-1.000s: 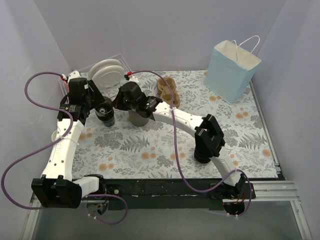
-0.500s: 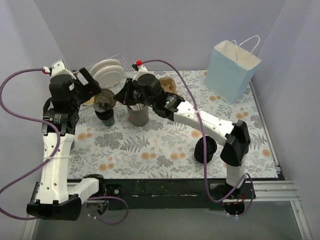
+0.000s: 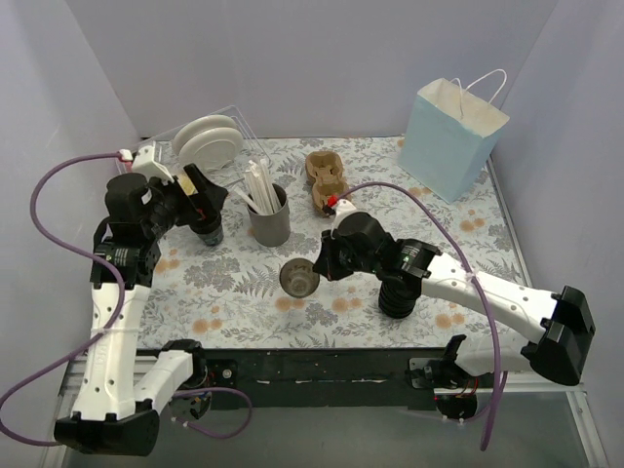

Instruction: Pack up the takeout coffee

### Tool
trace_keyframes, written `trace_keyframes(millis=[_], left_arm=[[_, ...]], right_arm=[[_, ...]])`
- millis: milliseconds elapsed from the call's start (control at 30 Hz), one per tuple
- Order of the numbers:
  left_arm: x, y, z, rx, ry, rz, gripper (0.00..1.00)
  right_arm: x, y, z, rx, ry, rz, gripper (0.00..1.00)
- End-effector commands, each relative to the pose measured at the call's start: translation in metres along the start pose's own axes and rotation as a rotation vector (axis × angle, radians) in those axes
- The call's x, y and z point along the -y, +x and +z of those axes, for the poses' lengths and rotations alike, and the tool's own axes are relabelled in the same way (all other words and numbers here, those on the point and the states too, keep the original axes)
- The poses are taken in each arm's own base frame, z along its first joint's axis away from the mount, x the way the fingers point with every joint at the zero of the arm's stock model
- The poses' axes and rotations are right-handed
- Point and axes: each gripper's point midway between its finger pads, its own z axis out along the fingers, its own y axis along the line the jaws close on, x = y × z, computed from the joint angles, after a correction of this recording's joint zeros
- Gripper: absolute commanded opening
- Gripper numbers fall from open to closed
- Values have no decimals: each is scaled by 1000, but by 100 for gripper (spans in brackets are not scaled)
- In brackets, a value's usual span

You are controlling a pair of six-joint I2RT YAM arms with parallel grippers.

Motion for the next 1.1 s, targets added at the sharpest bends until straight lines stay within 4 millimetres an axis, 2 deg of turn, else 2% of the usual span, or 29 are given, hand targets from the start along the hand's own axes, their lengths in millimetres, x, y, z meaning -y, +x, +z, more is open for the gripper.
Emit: trace_keyframes(millis=[0, 33, 67, 100, 167, 267, 300, 333, 400, 500, 533, 600, 633, 700, 733, 867, 900, 933, 1000, 1033, 1067], left_arm=[[17, 45, 13, -143, 185, -14, 98], [18, 48, 14, -140, 196, -15, 98], [13, 62, 17, -164, 200, -25, 98], [16, 60, 14, -139, 220, -18, 98], [10, 76, 18, -161, 224, -25, 98], [10, 85, 16, -147, 255, -13, 98], [6, 96, 19, -162, 262, -15, 98], [8, 97, 16, -149, 274, -6, 98], [3, 109, 17, -148, 278, -8, 98], [0, 113, 14, -118, 273, -8, 98], [-2, 123, 15, -137, 283, -17, 98], [4, 128, 12, -127, 331, -32, 98], [4, 132, 12, -131, 333, -38, 98], [4, 130, 10, -124, 327, -22, 98], [3, 132, 11, -128, 325, -22, 98], [9, 142, 16, -185, 369, -34, 98], [10, 147, 18, -206, 372, -38, 98], [11, 148, 18, -211, 372, -36, 98], [15, 152, 17, -224, 387, -33, 98], [16, 154, 16, -226, 389, -32, 98], [14, 155, 17, -226, 377, -31, 98]], right_arm=[[26, 12, -5, 20, 84, -46, 1], [33, 14, -3, 21, 103, -47, 1], [36, 16, 0, 20, 109, -44, 1], [41, 22, 3, 9, 121, -43, 1], [46, 26, 10, -1, 133, -34, 1], [57, 34, 17, -15, 165, -7, 1], [61, 35, 19, -15, 179, 3, 1], [68, 39, 20, -17, 190, 20, 1], [66, 34, 21, 17, 156, 53, 1], [72, 35, 22, 35, 165, 69, 2], [73, 36, 22, 33, 168, 68, 4], [78, 40, 22, 24, 180, 73, 6], [79, 40, 21, 27, 181, 75, 10], [81, 35, 13, 41, 197, 79, 16], [80, 31, 9, 52, 196, 71, 22], [75, 2, -25, 113, 223, 18, 33], [77, -11, -34, 145, 253, 9, 36], [86, -3, -43, 112, 302, -16, 37], [98, -10, -61, 133, 373, -27, 41], [107, -1, -70, 96, 415, -39, 42], [109, -1, -79, 101, 430, -46, 44]])
